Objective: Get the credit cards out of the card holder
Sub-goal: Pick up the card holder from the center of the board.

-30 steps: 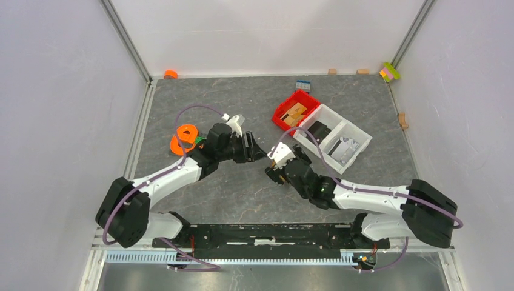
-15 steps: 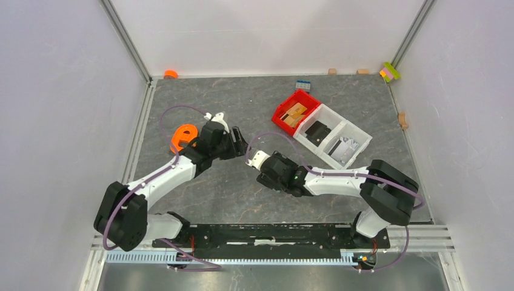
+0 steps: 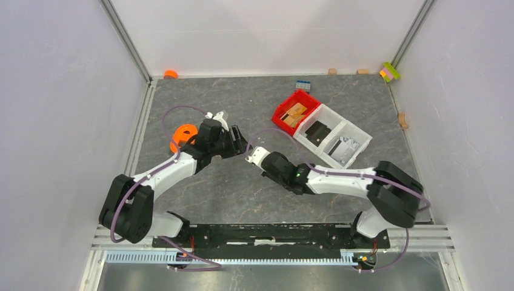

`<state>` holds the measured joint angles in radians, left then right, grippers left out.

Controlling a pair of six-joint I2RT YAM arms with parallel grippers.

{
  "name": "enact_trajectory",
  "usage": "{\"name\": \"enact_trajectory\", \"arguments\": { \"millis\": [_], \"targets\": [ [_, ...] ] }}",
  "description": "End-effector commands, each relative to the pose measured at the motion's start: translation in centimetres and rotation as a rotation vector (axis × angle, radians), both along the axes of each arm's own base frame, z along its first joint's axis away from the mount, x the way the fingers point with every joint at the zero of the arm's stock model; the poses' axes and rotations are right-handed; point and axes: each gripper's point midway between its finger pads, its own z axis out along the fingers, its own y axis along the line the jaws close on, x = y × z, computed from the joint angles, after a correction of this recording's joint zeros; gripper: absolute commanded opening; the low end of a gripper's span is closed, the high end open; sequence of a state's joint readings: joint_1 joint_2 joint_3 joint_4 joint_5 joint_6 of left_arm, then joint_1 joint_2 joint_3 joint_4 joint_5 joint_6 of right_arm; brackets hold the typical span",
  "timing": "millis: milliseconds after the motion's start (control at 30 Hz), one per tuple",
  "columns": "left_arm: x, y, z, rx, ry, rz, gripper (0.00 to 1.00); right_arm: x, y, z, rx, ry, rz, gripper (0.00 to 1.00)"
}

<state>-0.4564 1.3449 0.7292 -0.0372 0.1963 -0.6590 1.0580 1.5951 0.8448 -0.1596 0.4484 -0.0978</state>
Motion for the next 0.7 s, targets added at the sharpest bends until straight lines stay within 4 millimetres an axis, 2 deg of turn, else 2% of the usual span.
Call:
{"name": "enact_trajectory", "arguments": {
  "millis": [0,167,267,433,567,667],
  "targets": [
    [-0.1,-2.0,1.1,-0.099,-0.028,-0.071,0.69,-0.8,2.4,4.5,0.29,0.012,0.016,0.03],
    [-0.8,-3.6,2.8,-0.205,-0.084,-0.161,0.7,-1.9,3.0,9.1,0.604,0.053,0.048,0.0],
    [-1.7,-4.8,5.2,-0.329,-0.177,-0.233,0.72,-1.5,1.5,11.4,0.763,0.04,0.02,0.0],
    [-3.5,-5.4,8.4,-0.44,-0.295,-0.322,0.75,-1.3,-1.3,14.8,1.021,0.018,0.014,0.0],
    [-5.6,-6.1,11.7,-0.578,-0.404,-0.42,0.76,-3.2,-1.5,17.9,1.185,-0.009,0.131,0.0],
    [-7.1,-6.5,13.1,-0.625,-0.447,-0.479,0.77,-4.2,-1.8,19.7,1.257,-0.039,0.185,0.0]
  ]
}}
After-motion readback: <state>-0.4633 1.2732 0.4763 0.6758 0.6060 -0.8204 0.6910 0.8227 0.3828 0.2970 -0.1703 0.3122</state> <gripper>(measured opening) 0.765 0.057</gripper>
